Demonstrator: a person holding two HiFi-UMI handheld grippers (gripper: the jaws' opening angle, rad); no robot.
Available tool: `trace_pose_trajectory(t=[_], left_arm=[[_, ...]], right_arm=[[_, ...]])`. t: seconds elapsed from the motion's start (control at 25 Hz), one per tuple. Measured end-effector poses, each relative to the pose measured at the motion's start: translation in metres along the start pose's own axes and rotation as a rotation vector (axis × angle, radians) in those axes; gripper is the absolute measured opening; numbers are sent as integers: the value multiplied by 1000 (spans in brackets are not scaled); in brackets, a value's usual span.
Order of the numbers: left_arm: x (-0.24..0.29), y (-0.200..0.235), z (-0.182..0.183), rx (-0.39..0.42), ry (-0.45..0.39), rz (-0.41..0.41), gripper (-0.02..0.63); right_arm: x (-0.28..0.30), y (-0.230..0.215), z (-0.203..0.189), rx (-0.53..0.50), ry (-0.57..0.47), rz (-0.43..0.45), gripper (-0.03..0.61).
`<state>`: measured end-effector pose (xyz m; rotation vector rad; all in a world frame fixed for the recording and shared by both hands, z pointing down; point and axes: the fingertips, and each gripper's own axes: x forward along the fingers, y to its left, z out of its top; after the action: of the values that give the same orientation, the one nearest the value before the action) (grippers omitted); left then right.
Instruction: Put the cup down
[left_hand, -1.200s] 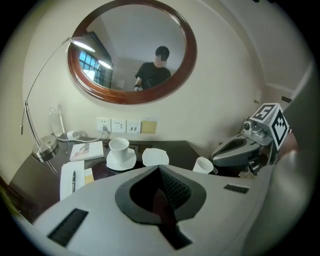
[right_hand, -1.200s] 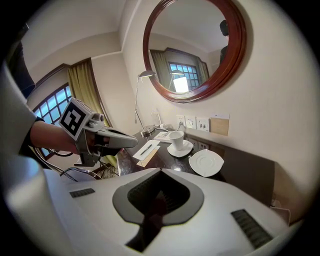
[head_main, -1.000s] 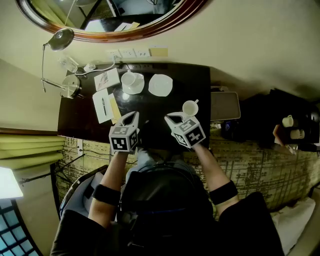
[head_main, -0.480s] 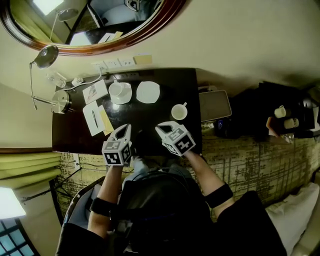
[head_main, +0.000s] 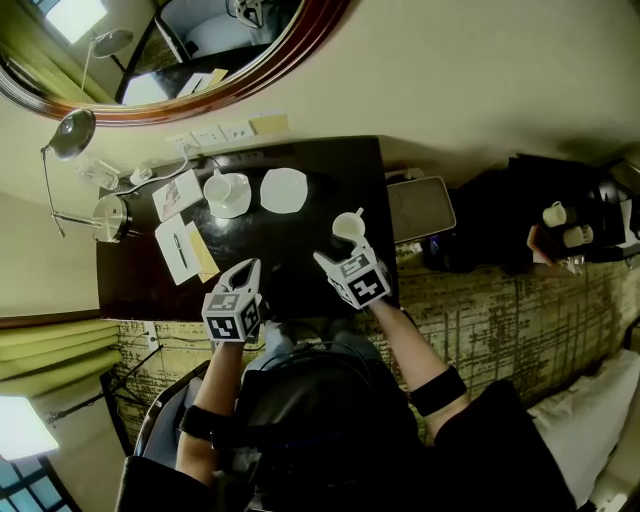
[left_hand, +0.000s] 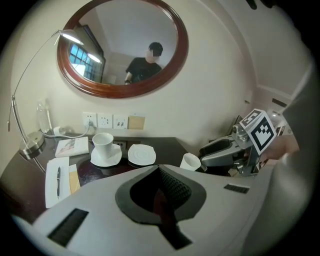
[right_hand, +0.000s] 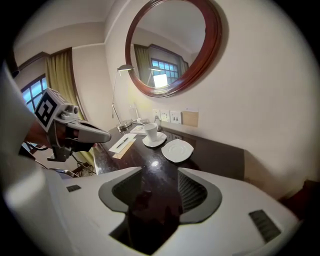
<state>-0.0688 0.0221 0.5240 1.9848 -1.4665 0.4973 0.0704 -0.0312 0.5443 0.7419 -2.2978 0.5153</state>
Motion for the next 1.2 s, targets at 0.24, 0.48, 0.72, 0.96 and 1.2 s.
trace_pose_trajectory(t=[0.24, 0.48, 0.72, 0.96, 1.2], left_arm=[[12, -18, -5, 30, 37, -35, 0], [31, -32, -15, 57, 80, -65, 0], [59, -48, -21, 94, 119, -101, 0], [82, -66, -21, 118, 141, -146, 0], [89, -72, -21, 126, 147, -160, 0]], right_arm=[[11, -46, -23, 48, 50, -109, 470], [29, -73, -46, 58, 126, -154, 525], [47, -84, -60, 64, 161, -142, 542], [62, -94, -63, 83, 156, -147, 557], [70, -89, -74, 98, 193, -97, 494]])
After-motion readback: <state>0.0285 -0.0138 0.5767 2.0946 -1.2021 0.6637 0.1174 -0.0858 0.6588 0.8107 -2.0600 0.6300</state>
